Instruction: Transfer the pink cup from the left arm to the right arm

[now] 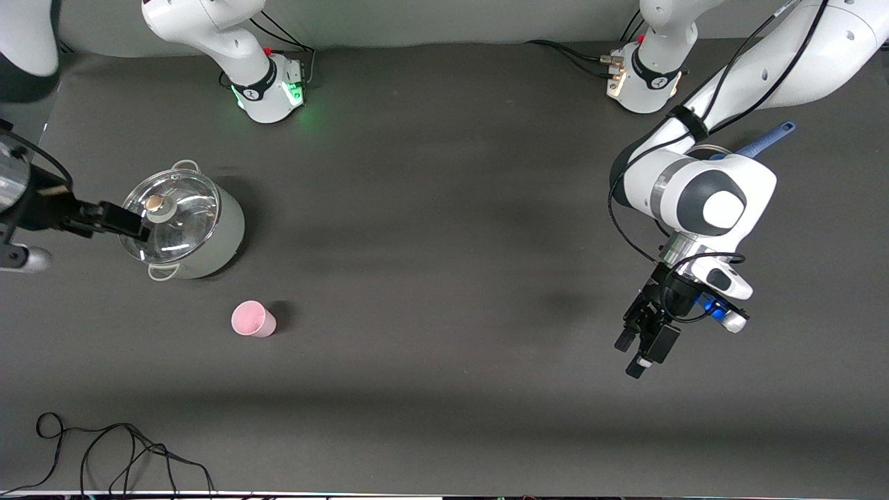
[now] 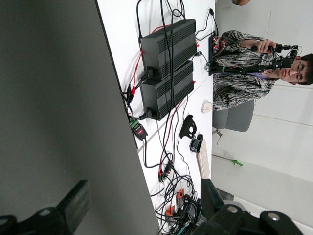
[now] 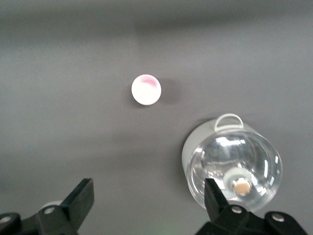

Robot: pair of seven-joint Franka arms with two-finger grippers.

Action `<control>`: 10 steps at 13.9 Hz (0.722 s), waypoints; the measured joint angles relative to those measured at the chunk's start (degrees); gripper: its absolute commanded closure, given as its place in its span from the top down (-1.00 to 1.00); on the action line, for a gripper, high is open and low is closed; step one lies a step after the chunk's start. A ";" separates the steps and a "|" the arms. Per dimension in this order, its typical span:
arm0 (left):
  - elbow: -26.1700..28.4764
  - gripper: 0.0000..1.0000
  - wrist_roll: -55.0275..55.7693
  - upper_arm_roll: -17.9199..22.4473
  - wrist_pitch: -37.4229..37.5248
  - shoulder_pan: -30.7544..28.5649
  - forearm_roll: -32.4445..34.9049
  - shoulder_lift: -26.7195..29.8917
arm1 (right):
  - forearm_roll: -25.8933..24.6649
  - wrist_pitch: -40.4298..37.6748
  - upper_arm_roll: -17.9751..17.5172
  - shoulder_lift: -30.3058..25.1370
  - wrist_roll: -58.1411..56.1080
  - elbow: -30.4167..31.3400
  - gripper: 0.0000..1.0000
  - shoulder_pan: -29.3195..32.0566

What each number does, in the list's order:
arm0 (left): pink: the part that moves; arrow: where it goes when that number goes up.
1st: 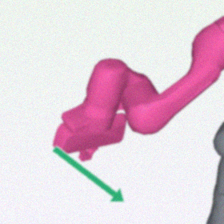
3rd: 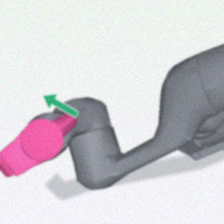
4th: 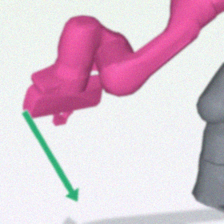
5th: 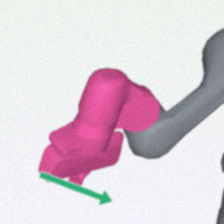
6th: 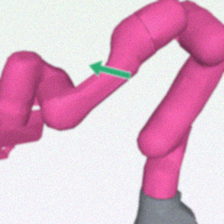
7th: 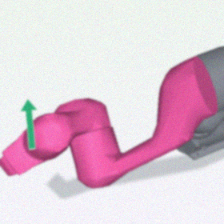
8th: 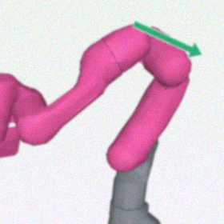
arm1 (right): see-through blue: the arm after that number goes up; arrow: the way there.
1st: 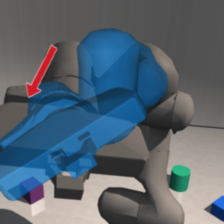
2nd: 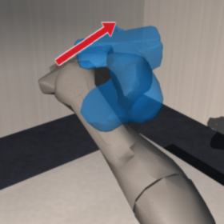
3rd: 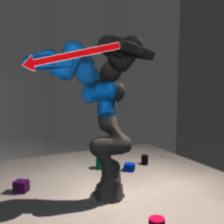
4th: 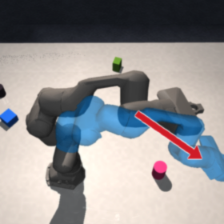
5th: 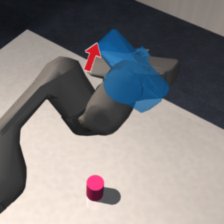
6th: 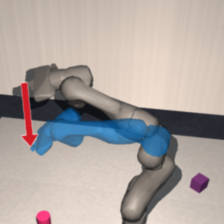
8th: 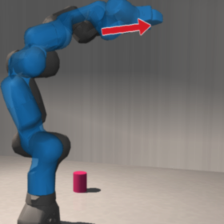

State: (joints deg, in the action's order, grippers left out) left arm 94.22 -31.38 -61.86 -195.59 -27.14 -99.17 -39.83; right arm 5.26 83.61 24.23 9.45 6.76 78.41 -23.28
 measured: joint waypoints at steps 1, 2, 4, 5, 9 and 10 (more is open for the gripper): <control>0.42 1.00 -0.41 0.01 0.00 0.05 0.06 0.00 | -0.14 -1.59 0.01 0.16 0.01 -1.41 0.99 0.07; 0.97 1.00 -0.59 0.01 -0.05 0.12 -0.12 0.00 | -0.20 -2.33 0.04 0.34 0.01 -2.24 0.99 0.19; 1.84 1.00 -0.37 -0.06 -2.43 0.65 -3.38 0.00 | -0.22 -2.79 0.06 0.80 0.01 -2.80 0.99 0.41; 1.96 1.00 -0.37 -0.26 -3.83 0.94 -4.85 0.00 | -0.22 -2.79 0.06 1.08 0.01 -2.81 0.99 0.42; 1.66 1.00 -6.53 -0.05 -4.33 0.70 -4.87 0.36 | -0.22 -2.79 0.05 1.95 0.01 -2.82 0.99 0.42; 1.60 1.00 -11.45 0.25 -4.25 0.43 -4.90 0.44 | -0.22 -2.79 0.06 1.95 0.01 -2.85 0.99 0.43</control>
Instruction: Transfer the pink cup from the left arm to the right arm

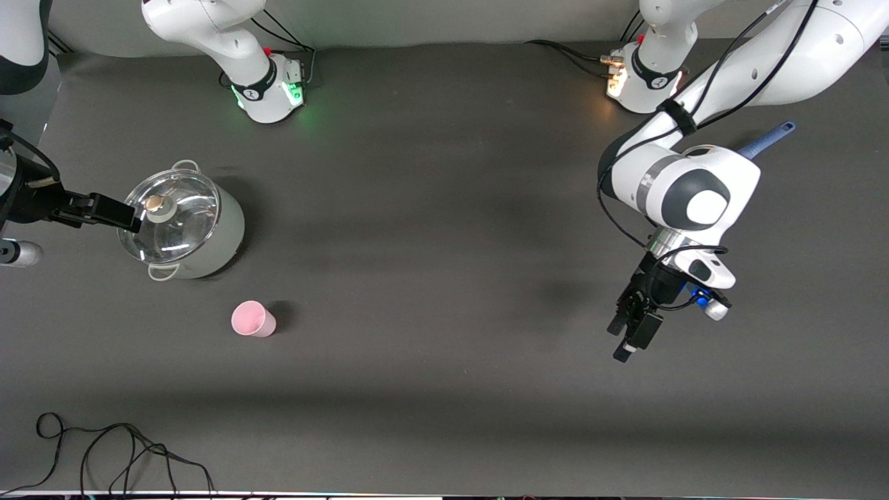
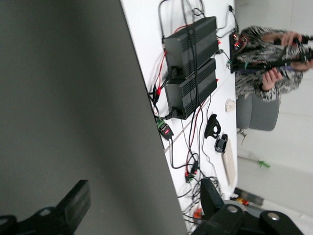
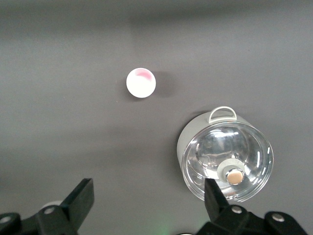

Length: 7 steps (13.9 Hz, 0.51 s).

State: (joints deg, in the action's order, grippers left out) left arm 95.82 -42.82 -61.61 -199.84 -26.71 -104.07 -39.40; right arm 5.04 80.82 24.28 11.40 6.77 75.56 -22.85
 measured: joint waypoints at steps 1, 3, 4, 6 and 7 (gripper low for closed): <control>-0.11 1.00 -3.63 0.19 0.48 -0.54 0.00 0.02 | 0.00 0.00 0.00 0.00 0.00 -0.04 0.99 0.00; -0.43 1.00 -6.85 0.28 2.24 -2.42 0.00 0.05 | 0.00 0.00 0.00 0.00 0.00 -0.09 0.99 0.00; -0.41 1.00 -7.52 0.28 2.53 -3.08 0.00 0.04 | 0.00 0.00 0.00 0.00 0.00 -0.09 0.99 0.01; -0.39 1.00 -8.08 0.27 2.63 -3.23 0.04 0.05 | 0.00 0.00 0.00 0.00 0.00 -0.09 0.99 0.01; -0.38 1.00 -8.12 0.24 2.63 -2.98 0.06 0.05 | 0.00 0.00 0.00 0.00 0.00 -0.09 0.99 0.00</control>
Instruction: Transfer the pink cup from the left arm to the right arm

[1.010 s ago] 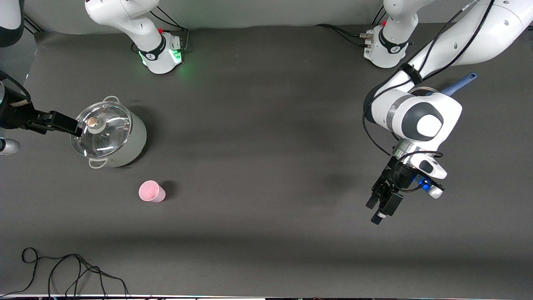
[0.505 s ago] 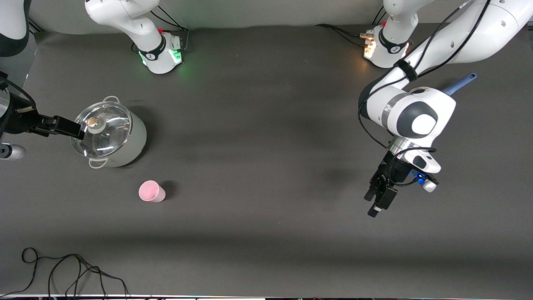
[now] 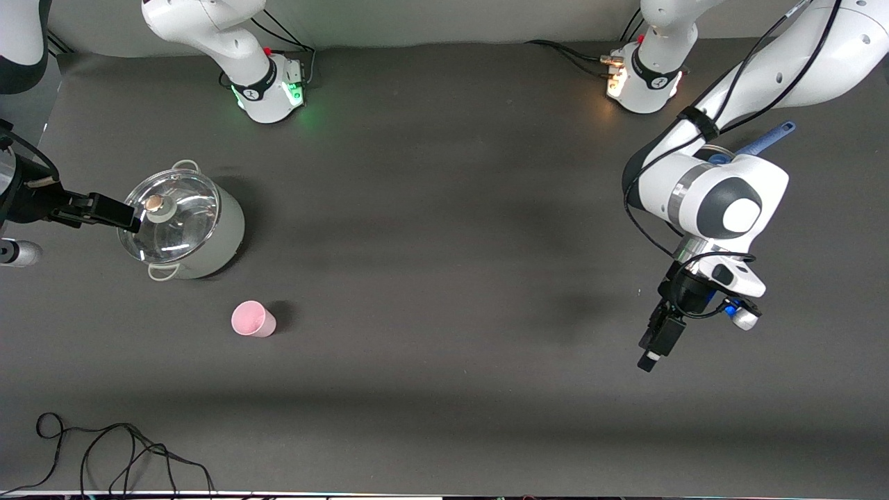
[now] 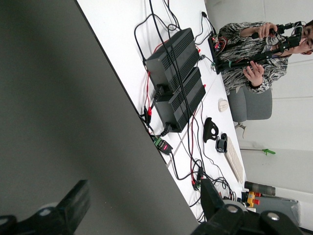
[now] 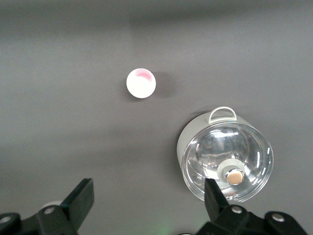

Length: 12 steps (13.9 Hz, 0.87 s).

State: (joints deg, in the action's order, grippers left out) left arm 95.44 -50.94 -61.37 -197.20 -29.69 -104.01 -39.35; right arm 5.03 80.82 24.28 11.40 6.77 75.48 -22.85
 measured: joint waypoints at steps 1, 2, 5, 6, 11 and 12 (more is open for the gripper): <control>0.01 1.00 -0.01 -0.02 0.00 0.15 0.04 0.00 | 0.00 0.00 0.00 0.00 0.00 0.00 0.99 0.02; 0.01 1.00 -0.08 -0.01 0.00 0.15 0.20 0.00 | 0.00 0.00 -0.02 0.00 0.00 0.00 0.99 0.08; 0.00 1.00 0.11 0.01 -0.06 0.14 3.30 0.00 | 0.00 0.00 -2.93 0.00 0.00 -0.04 0.99 2.96; -0.02 1.00 2.15 0.01 -0.06 0.13 5.58 0.00 | 0.00 0.00 -5.49 0.01 0.00 -0.08 0.99 5.33; 0.57 1.00 28.00 0.29 1.56 0.15 24.71 0.13 | -0.02 -0.05 -17.00 0.00 0.00 -0.60 0.99 16.97; 1.00 1.00 33.19 1.30 3.96 0.27 27.94 0.74 | -0.02 -0.06 -17.58 0.00 0.00 -0.61 0.99 17.57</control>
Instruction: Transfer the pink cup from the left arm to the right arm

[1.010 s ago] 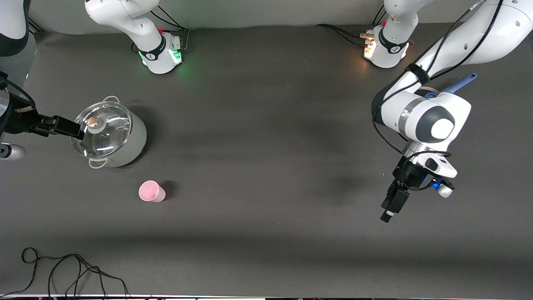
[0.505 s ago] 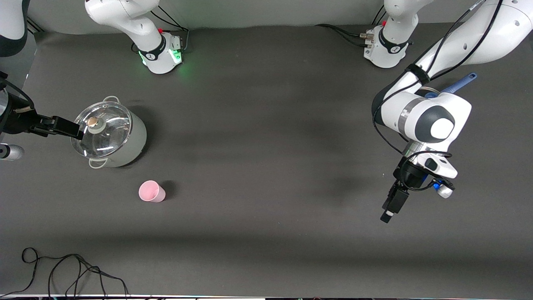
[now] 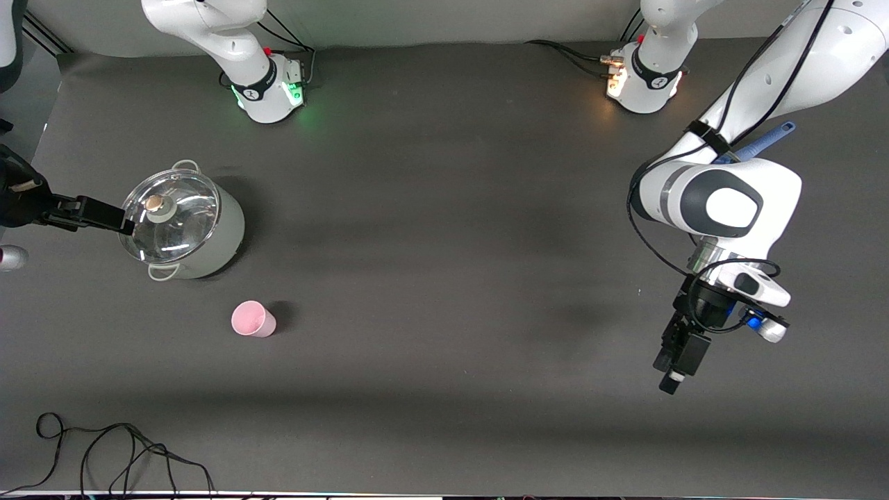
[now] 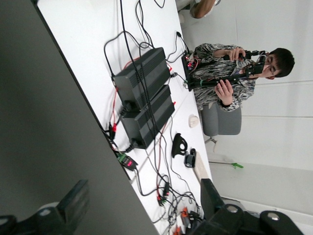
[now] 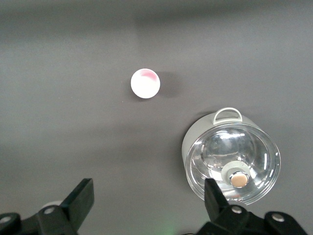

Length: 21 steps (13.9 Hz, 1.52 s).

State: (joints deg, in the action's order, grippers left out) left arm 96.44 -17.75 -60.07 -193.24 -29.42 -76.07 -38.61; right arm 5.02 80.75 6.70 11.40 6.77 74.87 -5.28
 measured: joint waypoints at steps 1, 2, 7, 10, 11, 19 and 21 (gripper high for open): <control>0.59 1.00 5.31 2.16 4.27 0.26 3.14 1.46 | 0.00 -0.02 -0.19 0.00 0.00 0.00 0.99 0.08; 1.31 1.00 10.72 5.38 10.44 0.81 6.55 3.66 | 0.00 -0.04 -0.33 0.00 0.00 -0.01 0.99 0.07; 5.15 1.00 25.02 27.01 50.72 5.66 29.32 17.17 | -0.02 -0.32 -0.65 -0.27 0.00 0.10 0.99 0.82; 4.78 1.00 26.55 34.08 71.33 5.56 52.58 22.25 | -0.02 0.13 -3.21 -1.90 0.00 2.05 0.99 4.00; 4.12 1.00 26.57 35.18 75.81 5.44 58.91 23.33 | -0.15 0.91 -4.06 -3.07 0.00 3.77 0.99 4.85; -7.89 1.00 26.57 35.57 101.84 5.55 72.87 27.93 | -1.16 15.02 -10.07 -17.92 0.00 25.68 0.99 9.03; -7.42 1.00 26.58 35.19 102.92 6.39 73.20 29.97 | -1.16 17.97 -11.82 -19.73 0.00 27.93 0.99 10.22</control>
State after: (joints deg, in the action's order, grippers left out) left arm 89.01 8.83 -24.88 -90.32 -23.03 -2.88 -8.64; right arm 3.86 98.72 -5.12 -8.33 6.76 102.80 4.94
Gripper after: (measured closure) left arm 0.000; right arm 0.000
